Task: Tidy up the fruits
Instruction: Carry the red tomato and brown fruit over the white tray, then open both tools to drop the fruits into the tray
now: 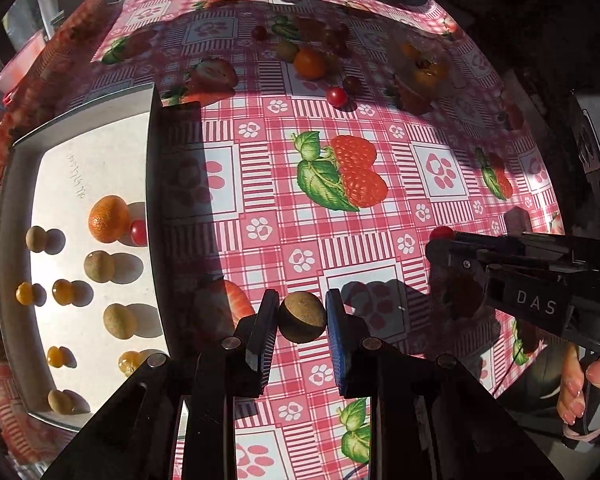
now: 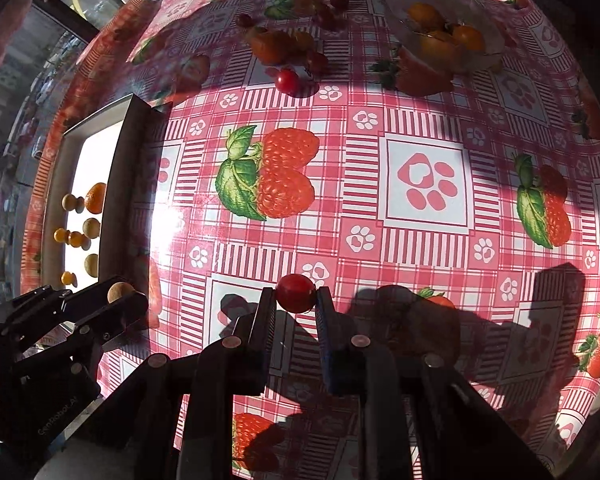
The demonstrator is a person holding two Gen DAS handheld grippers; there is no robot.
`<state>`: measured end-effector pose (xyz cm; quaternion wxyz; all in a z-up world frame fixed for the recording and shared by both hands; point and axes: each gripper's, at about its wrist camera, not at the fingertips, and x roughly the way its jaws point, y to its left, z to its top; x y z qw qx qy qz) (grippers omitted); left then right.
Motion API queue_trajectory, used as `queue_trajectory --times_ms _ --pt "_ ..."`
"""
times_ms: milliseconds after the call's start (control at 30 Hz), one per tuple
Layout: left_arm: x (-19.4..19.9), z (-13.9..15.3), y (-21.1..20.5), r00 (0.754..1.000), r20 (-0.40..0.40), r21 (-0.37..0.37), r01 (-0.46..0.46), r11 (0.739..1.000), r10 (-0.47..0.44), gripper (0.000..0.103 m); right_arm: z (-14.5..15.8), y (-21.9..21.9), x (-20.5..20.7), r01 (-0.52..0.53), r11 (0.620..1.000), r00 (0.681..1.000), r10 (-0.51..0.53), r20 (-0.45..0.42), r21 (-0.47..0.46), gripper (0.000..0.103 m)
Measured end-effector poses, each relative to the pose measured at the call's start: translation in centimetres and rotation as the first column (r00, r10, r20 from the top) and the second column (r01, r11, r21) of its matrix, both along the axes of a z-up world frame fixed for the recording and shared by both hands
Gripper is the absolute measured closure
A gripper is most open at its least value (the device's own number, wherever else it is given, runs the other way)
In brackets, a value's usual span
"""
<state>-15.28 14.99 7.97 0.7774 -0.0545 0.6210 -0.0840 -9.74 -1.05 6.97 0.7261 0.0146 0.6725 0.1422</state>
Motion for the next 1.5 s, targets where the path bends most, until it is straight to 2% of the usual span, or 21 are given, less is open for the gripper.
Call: queue_trajectory --times_ms 300,633,800,967,1300,1367,1433,1467,1500 --pt "0.6 1.6 4.7 0.994 0.048 0.028 -0.096 0.995 0.095 0.078 1.3 7.3 1.8 -0.126 0.992 0.992 0.125 0.027 0.014 0.081" --pt "1.9 2.1 12.3 0.976 0.092 0.067 -0.204 0.977 0.198 0.078 1.9 16.4 4.1 -0.255 0.966 0.966 0.254 0.043 0.043 0.082" --pt "3.8 0.9 16.1 0.966 0.094 0.106 -0.252 0.962 0.242 0.078 1.2 20.9 5.7 -0.298 0.953 0.954 0.296 0.043 0.058 0.082" --pt "6.1 -1.3 18.7 0.958 0.075 0.138 -0.284 0.949 0.276 0.078 -0.6 24.6 7.4 -0.32 0.945 0.947 0.319 0.023 0.063 0.082" --pt "7.8 -5.2 19.7 0.966 0.006 0.196 -0.254 0.947 0.257 0.078 -4.7 27.4 9.3 -0.33 0.943 0.943 0.331 -0.039 0.037 0.081" --pt "7.7 -5.2 19.6 0.969 0.018 0.203 -0.246 0.948 0.247 0.077 -5.1 27.6 9.3 -0.337 0.941 0.94 0.338 -0.043 0.027 0.081" --pt "7.7 -5.2 19.6 0.969 0.02 0.225 -0.244 0.943 0.246 0.07 -5.3 27.7 9.3 -0.343 0.939 0.938 0.344 -0.042 0.019 0.081" --pt "7.7 -5.2 19.9 0.965 0.022 0.242 -0.259 0.935 0.261 0.059 -5.4 27.8 9.3 -0.345 0.938 0.938 0.345 -0.041 0.018 0.081" --pt "7.6 -5.3 20.3 0.959 0.025 0.257 -0.278 0.926 0.281 0.043 -5.4 27.7 9.4 -0.345 0.938 0.937 0.346 -0.042 0.02 0.081"
